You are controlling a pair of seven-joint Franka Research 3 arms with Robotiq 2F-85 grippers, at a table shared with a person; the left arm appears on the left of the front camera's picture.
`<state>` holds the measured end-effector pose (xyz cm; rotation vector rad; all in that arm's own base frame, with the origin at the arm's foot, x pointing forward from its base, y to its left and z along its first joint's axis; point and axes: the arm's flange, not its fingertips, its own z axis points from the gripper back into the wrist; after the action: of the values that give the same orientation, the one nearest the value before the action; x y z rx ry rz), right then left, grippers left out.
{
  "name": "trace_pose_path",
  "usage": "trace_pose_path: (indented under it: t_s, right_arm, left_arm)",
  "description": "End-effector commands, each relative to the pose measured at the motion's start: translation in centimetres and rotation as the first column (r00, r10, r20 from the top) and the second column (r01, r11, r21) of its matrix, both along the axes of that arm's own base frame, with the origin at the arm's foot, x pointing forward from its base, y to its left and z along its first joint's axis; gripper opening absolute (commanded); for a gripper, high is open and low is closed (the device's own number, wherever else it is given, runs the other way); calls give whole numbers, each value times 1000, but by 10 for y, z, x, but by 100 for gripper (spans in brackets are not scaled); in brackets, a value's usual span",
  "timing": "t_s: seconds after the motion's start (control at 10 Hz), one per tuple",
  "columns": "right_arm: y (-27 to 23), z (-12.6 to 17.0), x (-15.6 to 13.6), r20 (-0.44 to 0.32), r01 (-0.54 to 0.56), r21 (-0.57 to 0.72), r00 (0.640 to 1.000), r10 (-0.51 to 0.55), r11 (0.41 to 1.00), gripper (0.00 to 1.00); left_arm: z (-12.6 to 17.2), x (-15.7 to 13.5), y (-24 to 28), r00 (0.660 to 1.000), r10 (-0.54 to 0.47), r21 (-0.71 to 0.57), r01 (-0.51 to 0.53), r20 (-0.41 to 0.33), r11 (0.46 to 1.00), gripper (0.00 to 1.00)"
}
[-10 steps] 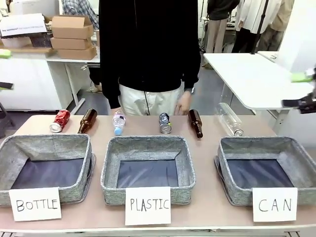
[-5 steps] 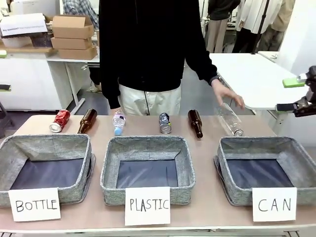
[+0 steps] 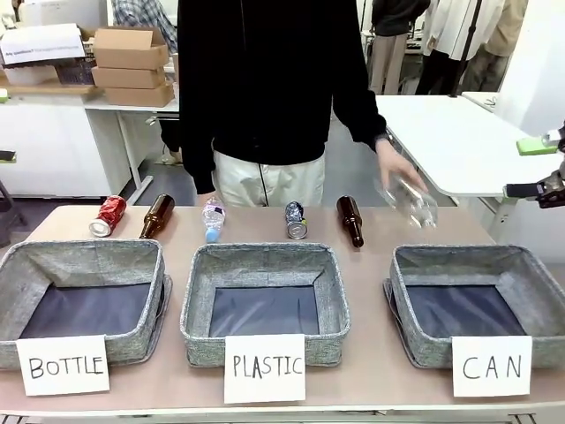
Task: Sort the can waste into the basket.
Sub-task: Pick up the can waste from the table and place it in the right Fabric basket.
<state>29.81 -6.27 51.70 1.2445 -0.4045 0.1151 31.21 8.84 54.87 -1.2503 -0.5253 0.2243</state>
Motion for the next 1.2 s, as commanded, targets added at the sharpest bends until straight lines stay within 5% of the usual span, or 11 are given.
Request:
trace_pose_path:
  t_s: [0.0, 0.5, 0.6, 0.7, 0.8, 1.0, 1.1]
  right_arm:
    - [3, 0, 5, 34, -9, 18, 999, 8, 1000, 100]
    - [3, 0, 5, 34, -9, 18, 999, 8, 1000, 100]
    - [3, 0, 5, 34, -9, 18, 999, 8, 1000, 100]
    - [3, 0, 5, 34, -9, 18, 999, 8, 1000, 100]
    - [3, 0, 5, 34, -9, 18, 999, 8, 1000, 100]
    - [3, 0, 5, 34, -9, 18, 999, 8, 1000, 100]
    - [3, 0, 5, 34, -9, 18, 999, 8, 1000, 100]
  left_arm:
    - [0, 4, -1, 1000, -9, -8, 9, 30, 1000, 100]
    - [-1, 0, -1, 1000, -2, 5, 2, -4, 1000, 100]
    - [1, 41, -20, 997, 32, 277, -12, -66, 961, 100]
    - [-3, 87, -42, 989, 114, 501, -52, -94, 864, 100]
    - [-10, 117, -65, 986, 47, 564, 52, -160, 824, 100]
    - [-27, 168, -80, 978, 165, 751, -13, -129, 660, 100]
    - [-31, 187, -71, 962, 247, 752, -78, -115, 654, 100]
